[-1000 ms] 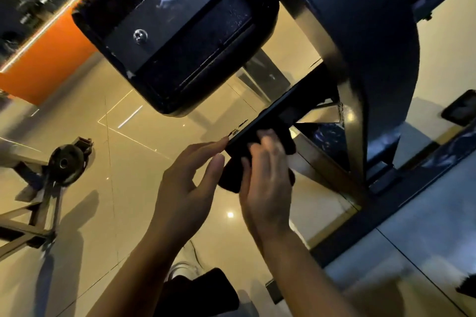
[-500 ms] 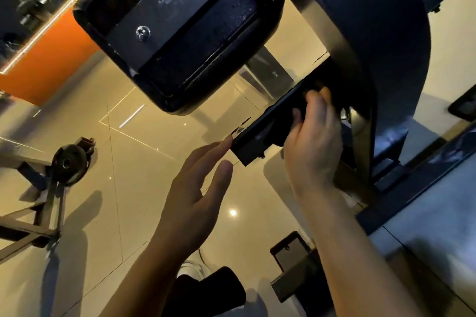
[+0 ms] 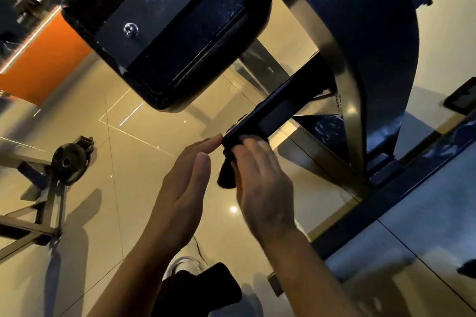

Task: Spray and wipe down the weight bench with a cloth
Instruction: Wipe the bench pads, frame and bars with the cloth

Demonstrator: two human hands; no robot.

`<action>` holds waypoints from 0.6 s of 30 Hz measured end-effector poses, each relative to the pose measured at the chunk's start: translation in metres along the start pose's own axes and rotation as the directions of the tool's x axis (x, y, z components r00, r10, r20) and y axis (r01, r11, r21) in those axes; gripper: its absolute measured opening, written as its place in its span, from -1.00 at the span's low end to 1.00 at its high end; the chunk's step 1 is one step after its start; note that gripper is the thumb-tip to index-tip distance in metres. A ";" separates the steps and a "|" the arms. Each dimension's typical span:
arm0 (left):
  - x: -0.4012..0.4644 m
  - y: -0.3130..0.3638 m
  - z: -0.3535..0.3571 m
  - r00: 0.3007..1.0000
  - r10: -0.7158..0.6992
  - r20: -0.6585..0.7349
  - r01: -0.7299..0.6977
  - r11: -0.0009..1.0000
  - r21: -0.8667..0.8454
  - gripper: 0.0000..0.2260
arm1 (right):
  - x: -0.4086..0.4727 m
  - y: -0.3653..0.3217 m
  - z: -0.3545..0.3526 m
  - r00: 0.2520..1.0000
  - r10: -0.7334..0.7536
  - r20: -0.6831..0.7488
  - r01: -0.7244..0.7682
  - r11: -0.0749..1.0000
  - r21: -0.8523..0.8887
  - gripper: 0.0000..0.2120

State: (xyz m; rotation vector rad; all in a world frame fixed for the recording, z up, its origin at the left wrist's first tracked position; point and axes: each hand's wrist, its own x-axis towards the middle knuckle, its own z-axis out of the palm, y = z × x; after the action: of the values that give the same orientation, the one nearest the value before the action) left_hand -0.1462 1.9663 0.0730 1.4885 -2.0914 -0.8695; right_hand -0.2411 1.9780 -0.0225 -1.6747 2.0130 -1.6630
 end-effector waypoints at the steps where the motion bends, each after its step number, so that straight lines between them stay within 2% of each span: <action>1: 0.000 0.000 0.000 1.000 -0.003 -0.005 0.003 1.000 -0.004 -0.53 | 0.007 0.007 -0.003 0.999 0.019 -0.031 -0.020 1.000 -0.019 -0.71; 5: -0.002 -0.002 0.000 1.000 -0.027 0.012 0.027 0.999 0.039 -0.37 | 0.041 0.041 -0.015 0.975 0.198 -0.100 -0.202 0.979 -0.038 -0.65; 9: -0.005 -0.006 -0.001 0.998 -0.037 0.045 0.033 0.996 0.080 -0.42 | 0.045 0.046 -0.011 0.939 0.315 -0.139 -0.320 0.947 -0.012 -0.60; 11: -0.006 -0.009 -0.001 0.999 -0.020 0.039 0.016 0.996 0.093 -0.42 | 0.035 0.035 -0.005 0.947 0.299 -0.121 -0.303 0.953 -0.011 -0.61; 14: -0.006 -0.009 0.002 1.000 -0.006 0.030 0.003 0.995 0.104 -0.45 | 0.013 0.016 0.006 0.977 0.186 -0.103 -0.187 0.982 -0.008 -0.67; 18: -0.001 -0.006 0.005 1.000 0.002 -0.017 -0.001 0.999 0.042 -0.59 | -0.011 -0.006 0.011 0.999 0.035 -0.019 -0.032 0.992 0.124 -0.74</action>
State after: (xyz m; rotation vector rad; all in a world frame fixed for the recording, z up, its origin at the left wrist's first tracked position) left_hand -0.1452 1.9669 0.0656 1.5106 -2.1103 -0.8143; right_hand -0.2253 1.9798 -0.0290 -1.5813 1.8922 -1.7619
